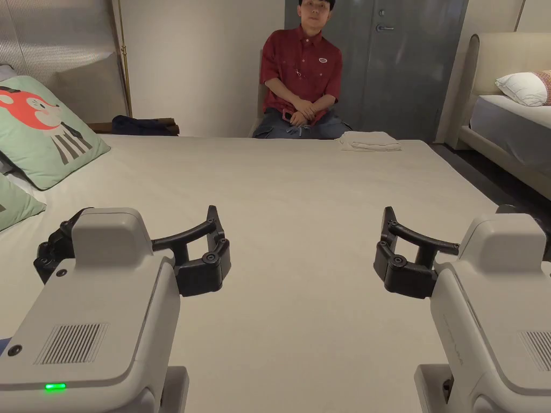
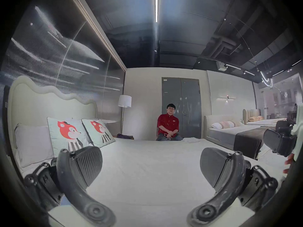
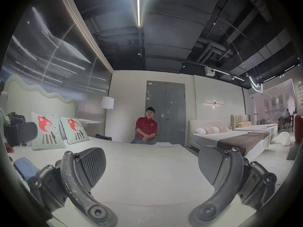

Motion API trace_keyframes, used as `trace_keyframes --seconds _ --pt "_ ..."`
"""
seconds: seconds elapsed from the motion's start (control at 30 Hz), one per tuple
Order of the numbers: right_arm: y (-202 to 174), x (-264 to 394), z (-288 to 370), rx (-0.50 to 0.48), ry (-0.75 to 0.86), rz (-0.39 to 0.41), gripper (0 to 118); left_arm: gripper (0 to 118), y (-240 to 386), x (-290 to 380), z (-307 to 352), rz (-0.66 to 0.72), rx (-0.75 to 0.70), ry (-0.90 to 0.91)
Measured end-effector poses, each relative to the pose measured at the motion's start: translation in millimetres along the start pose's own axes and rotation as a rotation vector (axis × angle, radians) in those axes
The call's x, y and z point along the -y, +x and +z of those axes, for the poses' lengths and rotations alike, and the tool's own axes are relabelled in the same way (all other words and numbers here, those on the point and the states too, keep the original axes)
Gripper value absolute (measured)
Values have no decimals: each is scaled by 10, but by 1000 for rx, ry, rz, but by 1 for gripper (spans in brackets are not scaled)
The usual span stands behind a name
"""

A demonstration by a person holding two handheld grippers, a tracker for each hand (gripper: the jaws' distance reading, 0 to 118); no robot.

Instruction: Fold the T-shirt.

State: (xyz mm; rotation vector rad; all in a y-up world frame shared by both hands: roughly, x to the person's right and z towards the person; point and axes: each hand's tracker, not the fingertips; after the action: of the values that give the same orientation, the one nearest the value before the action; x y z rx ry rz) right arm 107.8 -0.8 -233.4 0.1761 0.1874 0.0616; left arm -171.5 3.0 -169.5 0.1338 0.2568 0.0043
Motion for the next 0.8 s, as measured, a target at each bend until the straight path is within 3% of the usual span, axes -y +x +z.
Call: trace_keyframes --seconds 0.33,0.8 --pt "-10 -67 72 -21 9 -23 112 116 4 -7 29 -14 11 0" --pt "48 -210 59 71 -79 -73 112 116 16 -37 71 -32 29 0"
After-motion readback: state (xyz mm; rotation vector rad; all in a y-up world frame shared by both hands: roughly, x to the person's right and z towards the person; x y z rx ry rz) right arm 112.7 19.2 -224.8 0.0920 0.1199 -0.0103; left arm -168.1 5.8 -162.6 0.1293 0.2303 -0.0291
